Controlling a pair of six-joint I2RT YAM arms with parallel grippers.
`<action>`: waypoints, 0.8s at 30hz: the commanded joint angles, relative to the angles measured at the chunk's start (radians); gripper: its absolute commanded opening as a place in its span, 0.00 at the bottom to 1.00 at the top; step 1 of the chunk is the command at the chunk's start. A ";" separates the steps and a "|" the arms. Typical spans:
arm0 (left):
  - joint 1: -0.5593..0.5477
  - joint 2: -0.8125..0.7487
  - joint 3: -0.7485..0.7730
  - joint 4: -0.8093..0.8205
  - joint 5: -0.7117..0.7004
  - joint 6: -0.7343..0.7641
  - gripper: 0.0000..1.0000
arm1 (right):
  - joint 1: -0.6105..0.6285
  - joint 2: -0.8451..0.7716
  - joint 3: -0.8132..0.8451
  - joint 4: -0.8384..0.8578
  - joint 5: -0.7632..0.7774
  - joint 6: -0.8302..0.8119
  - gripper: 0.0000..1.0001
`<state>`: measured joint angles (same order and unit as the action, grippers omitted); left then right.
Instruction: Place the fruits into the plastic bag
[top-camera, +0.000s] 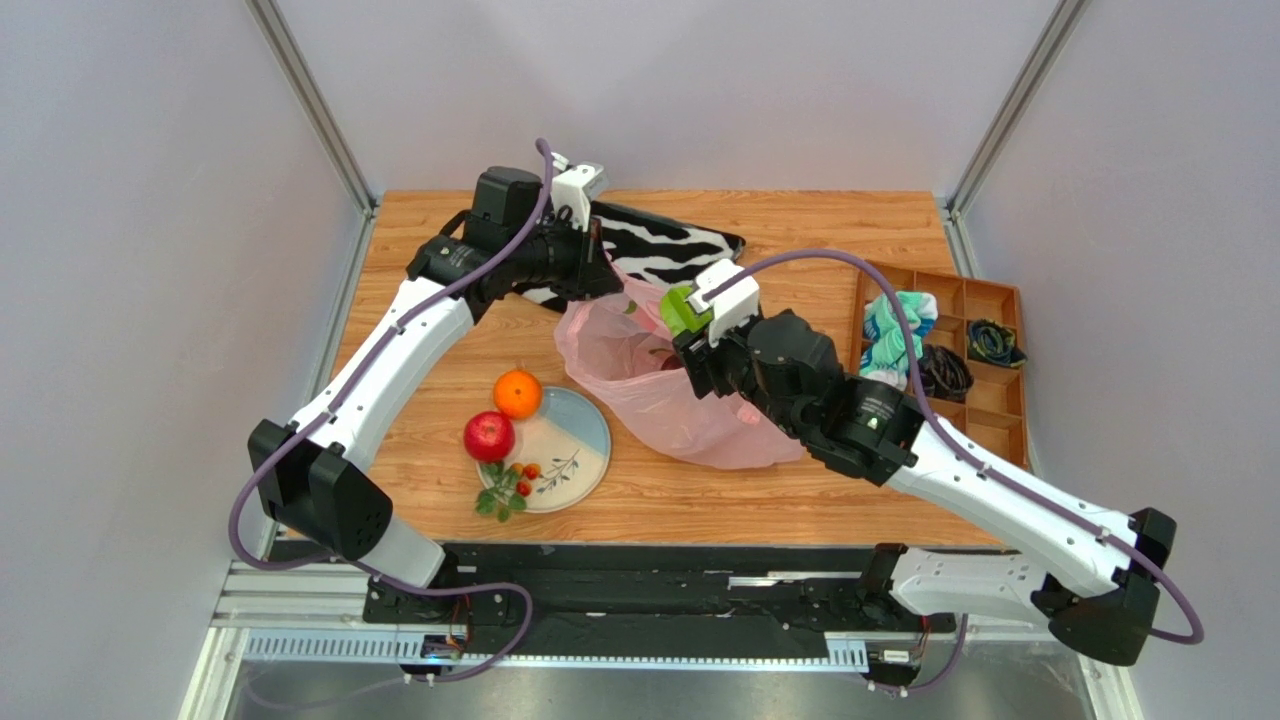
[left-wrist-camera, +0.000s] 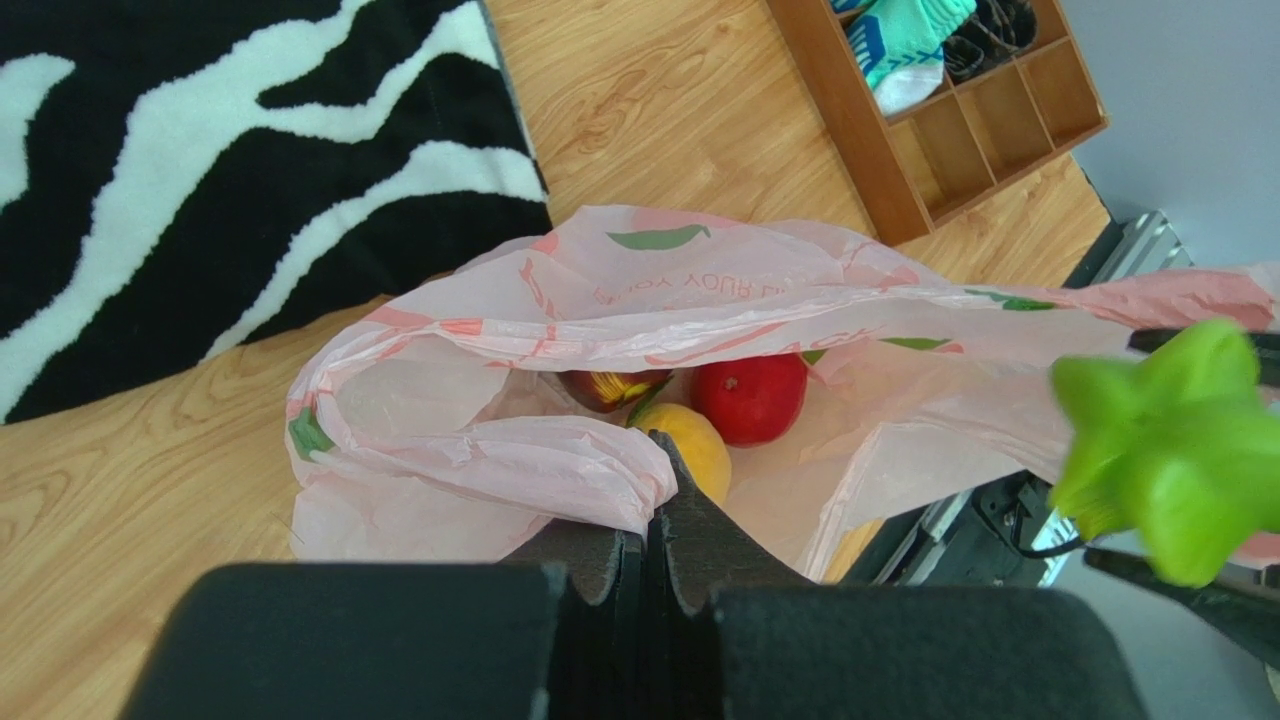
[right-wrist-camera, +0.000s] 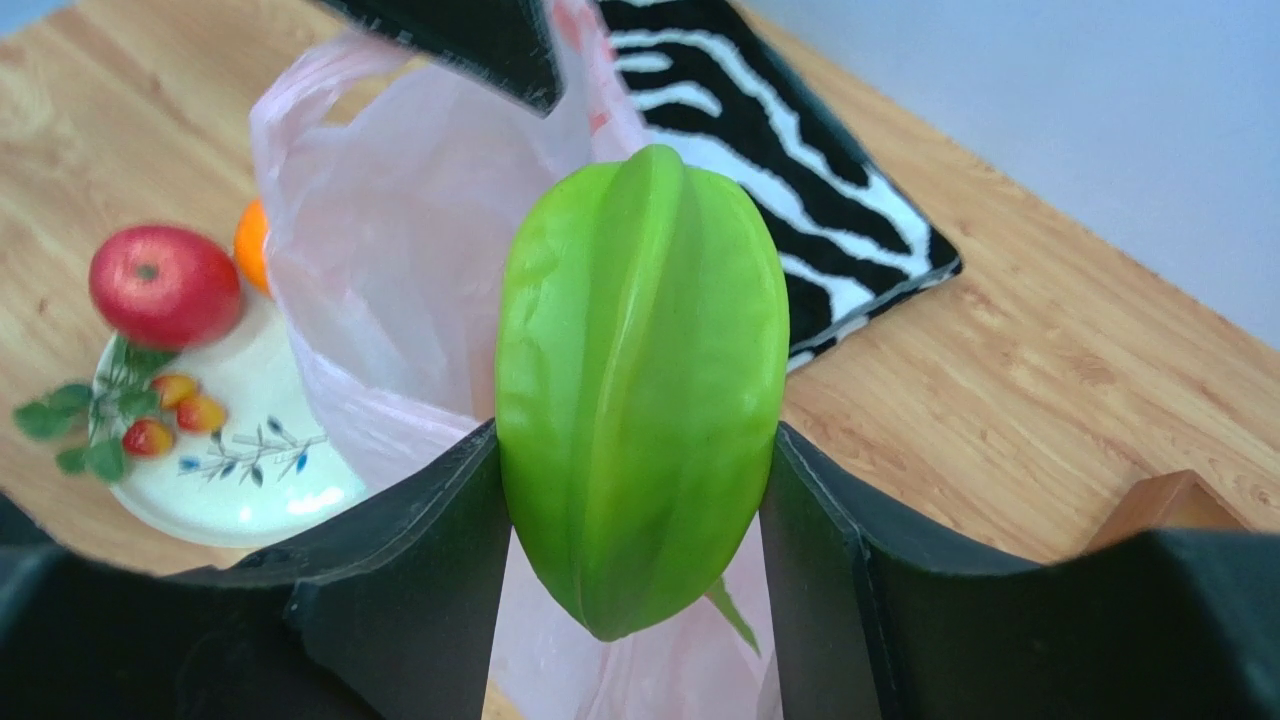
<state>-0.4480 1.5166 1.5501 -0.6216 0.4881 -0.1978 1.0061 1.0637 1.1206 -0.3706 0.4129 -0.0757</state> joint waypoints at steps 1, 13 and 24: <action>0.006 -0.032 0.010 -0.001 0.006 0.020 0.00 | -0.001 0.047 0.116 -0.115 -0.075 0.005 0.35; 0.006 -0.032 0.010 0.000 0.014 0.014 0.00 | -0.050 0.286 0.294 -0.269 -0.221 0.048 0.36; 0.006 -0.035 0.010 0.003 0.017 0.012 0.00 | -0.152 0.455 0.407 -0.301 -0.304 0.059 0.36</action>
<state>-0.4480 1.5166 1.5501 -0.6216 0.4915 -0.1978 0.8677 1.4784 1.4536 -0.6769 0.1299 -0.0212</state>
